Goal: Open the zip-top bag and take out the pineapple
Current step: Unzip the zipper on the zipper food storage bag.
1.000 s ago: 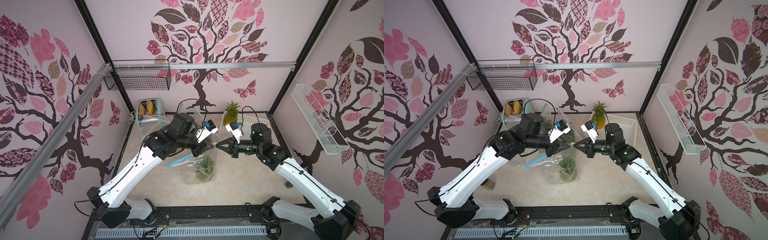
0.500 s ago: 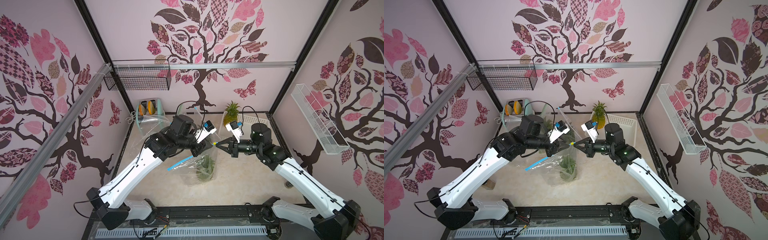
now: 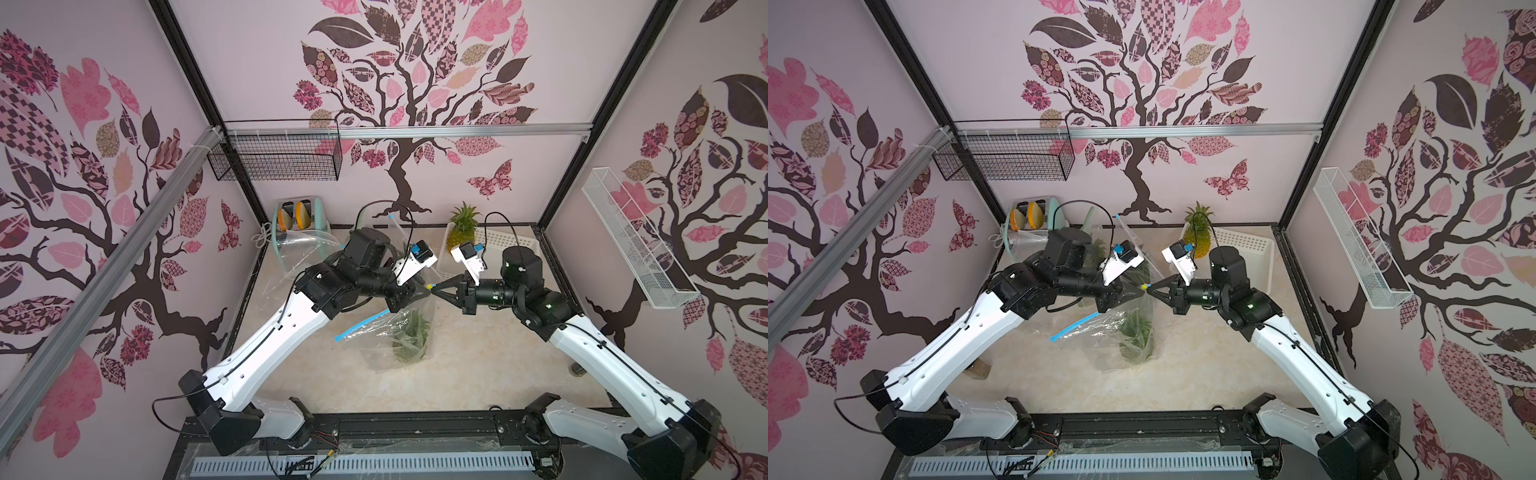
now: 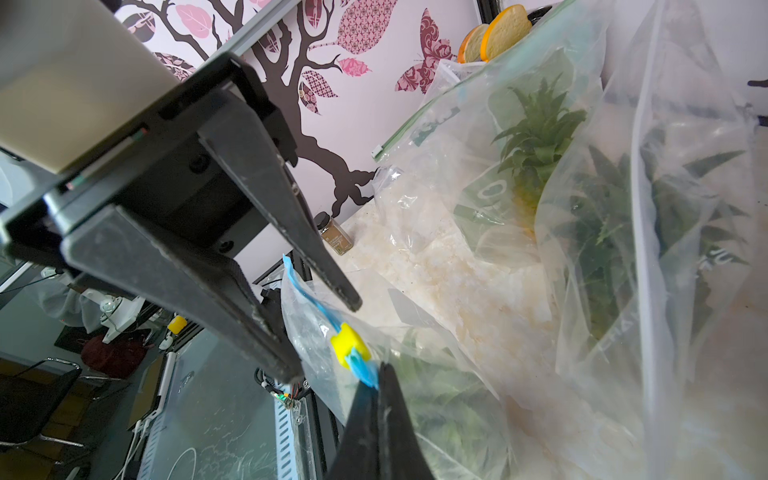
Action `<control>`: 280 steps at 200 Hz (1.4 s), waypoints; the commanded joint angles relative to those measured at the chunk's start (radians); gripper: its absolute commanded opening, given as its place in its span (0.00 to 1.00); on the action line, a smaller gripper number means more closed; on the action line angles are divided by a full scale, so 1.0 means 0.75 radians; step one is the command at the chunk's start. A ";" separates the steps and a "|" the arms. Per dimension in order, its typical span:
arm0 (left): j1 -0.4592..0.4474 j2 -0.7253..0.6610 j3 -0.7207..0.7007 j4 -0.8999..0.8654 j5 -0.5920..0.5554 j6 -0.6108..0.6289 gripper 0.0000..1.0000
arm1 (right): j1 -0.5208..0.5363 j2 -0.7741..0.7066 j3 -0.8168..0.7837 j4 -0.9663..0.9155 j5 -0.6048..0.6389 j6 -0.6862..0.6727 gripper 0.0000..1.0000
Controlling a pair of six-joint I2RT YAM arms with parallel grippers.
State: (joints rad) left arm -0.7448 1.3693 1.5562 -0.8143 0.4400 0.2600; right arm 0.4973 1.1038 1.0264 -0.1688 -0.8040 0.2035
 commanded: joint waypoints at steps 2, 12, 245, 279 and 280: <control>0.005 0.020 0.028 0.014 0.041 0.001 0.32 | 0.007 0.003 0.028 0.078 -0.028 0.010 0.00; 0.005 0.026 0.031 0.014 0.041 0.001 0.32 | 0.008 0.003 0.027 0.078 -0.030 0.013 0.00; 0.018 -0.034 -0.042 -0.095 -0.037 0.031 0.00 | 0.008 -0.065 -0.028 0.178 0.071 0.054 0.00; 0.043 -0.103 -0.120 -0.115 -0.064 0.013 0.00 | 0.005 -0.058 -0.023 0.186 0.097 0.060 0.00; 0.042 -0.104 -0.123 -0.116 -0.065 0.012 0.00 | 0.006 -0.058 -0.023 0.186 0.097 0.061 0.00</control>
State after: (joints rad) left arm -0.7280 1.3342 1.5028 -0.8394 0.4198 0.2691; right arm 0.5079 1.0836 0.9997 -0.0860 -0.7658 0.2394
